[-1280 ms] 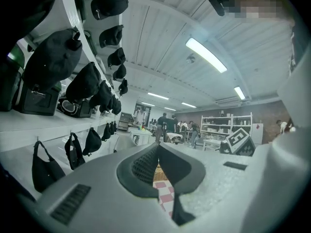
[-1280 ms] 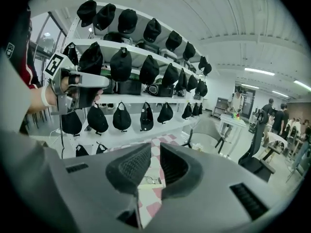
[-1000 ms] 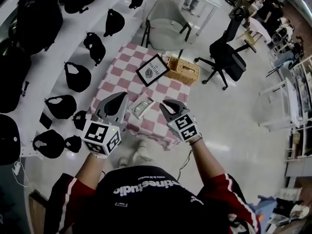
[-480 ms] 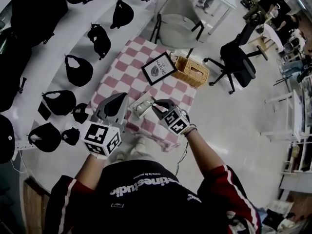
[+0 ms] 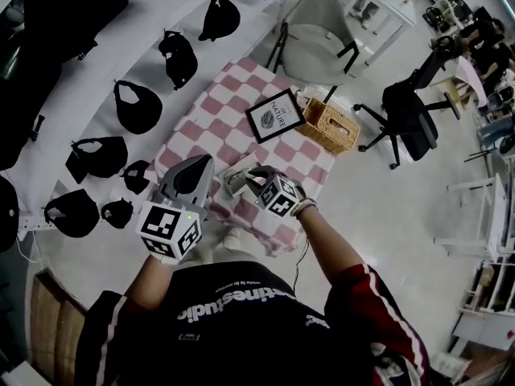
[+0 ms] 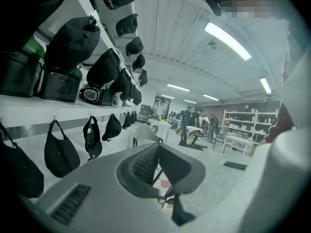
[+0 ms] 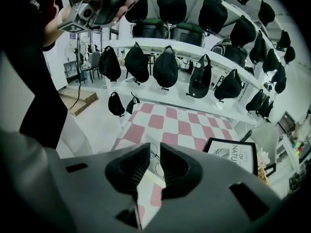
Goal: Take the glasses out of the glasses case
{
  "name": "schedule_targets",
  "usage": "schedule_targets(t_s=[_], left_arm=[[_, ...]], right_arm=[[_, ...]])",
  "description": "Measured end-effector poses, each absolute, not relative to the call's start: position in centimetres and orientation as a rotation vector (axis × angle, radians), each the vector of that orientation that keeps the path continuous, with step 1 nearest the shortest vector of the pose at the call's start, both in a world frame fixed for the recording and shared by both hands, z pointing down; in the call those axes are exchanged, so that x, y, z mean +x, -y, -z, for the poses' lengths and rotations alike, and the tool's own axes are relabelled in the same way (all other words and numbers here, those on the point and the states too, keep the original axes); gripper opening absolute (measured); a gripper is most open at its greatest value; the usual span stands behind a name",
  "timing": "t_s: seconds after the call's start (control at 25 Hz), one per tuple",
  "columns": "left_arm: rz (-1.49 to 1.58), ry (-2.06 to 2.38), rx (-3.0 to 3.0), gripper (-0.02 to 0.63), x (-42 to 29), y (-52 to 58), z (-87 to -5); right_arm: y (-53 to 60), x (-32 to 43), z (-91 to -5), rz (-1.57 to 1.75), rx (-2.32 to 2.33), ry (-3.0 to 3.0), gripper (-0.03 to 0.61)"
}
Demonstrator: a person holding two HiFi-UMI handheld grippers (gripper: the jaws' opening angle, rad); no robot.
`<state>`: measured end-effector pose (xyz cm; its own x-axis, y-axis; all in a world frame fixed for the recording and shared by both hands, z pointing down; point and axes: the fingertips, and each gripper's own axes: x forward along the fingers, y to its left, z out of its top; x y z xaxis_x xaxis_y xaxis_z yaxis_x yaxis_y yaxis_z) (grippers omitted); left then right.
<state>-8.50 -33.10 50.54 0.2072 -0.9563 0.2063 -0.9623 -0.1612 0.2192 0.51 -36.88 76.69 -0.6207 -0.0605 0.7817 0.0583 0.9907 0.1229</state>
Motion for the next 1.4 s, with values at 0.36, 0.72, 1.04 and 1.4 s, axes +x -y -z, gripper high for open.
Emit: schedule_targets(t_s=[0.36,0.72,1.04,1.4], left_arm=[[-0.07,1.828,2.137,0.008,-9.1,33.8,-52.1],[-0.103,1.863,2.083,0.007,-10.4,34.9,-54.0],[-0.143,1.895,2.045,0.007,-11.5,35.1,-55.1],[-0.149,1.93,2.012,0.007,-12.3,34.9,-55.1]], right_arm=[[38.2,-1.0,-82.3,0.171,-0.068,2.166,0.067],[39.0,-1.7,-86.6,0.194,-0.143,2.107,0.067],[38.8,-2.2,-89.5,0.301,-0.309,2.015,0.067],[38.6,-2.4,-90.3,0.385,-0.399,1.968,0.052]])
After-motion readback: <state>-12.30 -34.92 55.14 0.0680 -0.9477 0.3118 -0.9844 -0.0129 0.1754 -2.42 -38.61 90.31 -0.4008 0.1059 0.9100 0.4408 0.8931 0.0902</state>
